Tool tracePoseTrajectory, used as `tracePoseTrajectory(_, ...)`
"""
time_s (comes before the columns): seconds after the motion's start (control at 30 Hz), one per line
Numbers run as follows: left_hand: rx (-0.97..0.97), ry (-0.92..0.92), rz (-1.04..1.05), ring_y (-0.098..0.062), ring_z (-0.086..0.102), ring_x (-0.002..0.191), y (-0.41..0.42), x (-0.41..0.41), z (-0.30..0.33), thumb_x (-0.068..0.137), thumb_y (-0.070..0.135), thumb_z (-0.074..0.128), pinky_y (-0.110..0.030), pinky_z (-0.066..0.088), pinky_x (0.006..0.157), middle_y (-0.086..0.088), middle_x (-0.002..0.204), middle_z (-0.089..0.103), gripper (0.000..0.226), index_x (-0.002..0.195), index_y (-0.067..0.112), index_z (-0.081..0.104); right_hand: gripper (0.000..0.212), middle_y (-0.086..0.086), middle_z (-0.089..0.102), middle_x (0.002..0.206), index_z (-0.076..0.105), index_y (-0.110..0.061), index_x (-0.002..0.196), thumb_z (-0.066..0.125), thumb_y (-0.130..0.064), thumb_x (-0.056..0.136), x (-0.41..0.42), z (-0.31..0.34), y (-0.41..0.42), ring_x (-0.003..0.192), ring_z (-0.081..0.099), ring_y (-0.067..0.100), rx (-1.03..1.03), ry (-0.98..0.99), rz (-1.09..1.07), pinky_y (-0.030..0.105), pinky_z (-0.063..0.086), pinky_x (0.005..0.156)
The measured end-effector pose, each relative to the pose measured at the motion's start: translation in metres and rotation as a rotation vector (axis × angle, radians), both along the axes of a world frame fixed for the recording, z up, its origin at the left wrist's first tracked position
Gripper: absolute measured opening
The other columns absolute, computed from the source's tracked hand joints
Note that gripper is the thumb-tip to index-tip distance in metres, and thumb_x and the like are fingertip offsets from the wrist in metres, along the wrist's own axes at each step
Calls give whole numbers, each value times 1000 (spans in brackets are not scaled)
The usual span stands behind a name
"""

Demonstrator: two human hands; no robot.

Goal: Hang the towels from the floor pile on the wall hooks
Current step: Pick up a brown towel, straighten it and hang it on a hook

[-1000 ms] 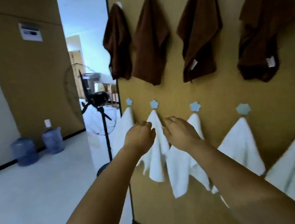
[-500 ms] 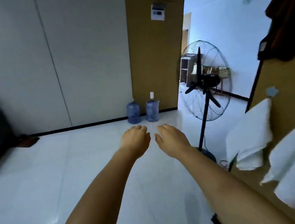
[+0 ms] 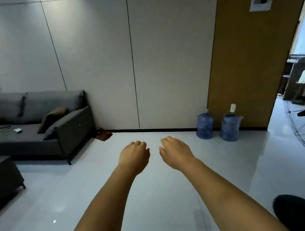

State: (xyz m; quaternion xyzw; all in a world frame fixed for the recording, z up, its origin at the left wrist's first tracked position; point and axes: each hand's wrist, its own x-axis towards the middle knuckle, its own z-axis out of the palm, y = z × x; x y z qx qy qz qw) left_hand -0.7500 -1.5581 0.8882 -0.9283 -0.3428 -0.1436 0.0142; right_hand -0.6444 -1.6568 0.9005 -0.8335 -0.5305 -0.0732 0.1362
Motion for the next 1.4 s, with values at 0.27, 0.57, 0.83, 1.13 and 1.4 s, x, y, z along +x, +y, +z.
tracePoseTrajectory(0.27,-23,-17,113,-19,54,106,130,16,-12,100,33,35,-29,47,88,-4,117,59,35,118,12,56,34,7,54,124,49,-9,126,33,-26,101,20,-10,148,109,53,23,-42,5,176,28,42,87)
tracePoseTrajectory(0.57,-117,-7,143,-19,52,107,315,31,-41,101,33,32,-28,42,84,-4,118,57,34,117,11,53,32,7,55,121,51,-9,121,33,-26,101,44,-50,340,107,54,24,-157,-12,200,30,43,87)
tracePoseTrajectory(0.83,-65,56,185,-21,55,98,518,36,-21,100,32,33,-29,45,81,-6,110,58,34,113,10,55,32,6,54,121,50,-10,121,34,-27,100,48,-33,528,107,53,23,-102,27,208,29,43,86)
tracePoseTrajectory(1.13,-92,65,117,-20,54,101,663,98,-49,100,33,33,-30,48,86,-6,114,57,36,119,11,54,34,7,54,123,49,-10,125,33,-28,101,103,-48,682,108,53,23,-149,43,193,29,42,85)
tracePoseTrajectory(1.4,-98,166,137,-22,53,104,821,176,-65,100,32,32,-31,43,86,-8,115,56,35,117,10,54,30,8,54,120,49,-10,120,32,-26,101,192,-63,851,106,53,24,-177,57,205,29,41,82)
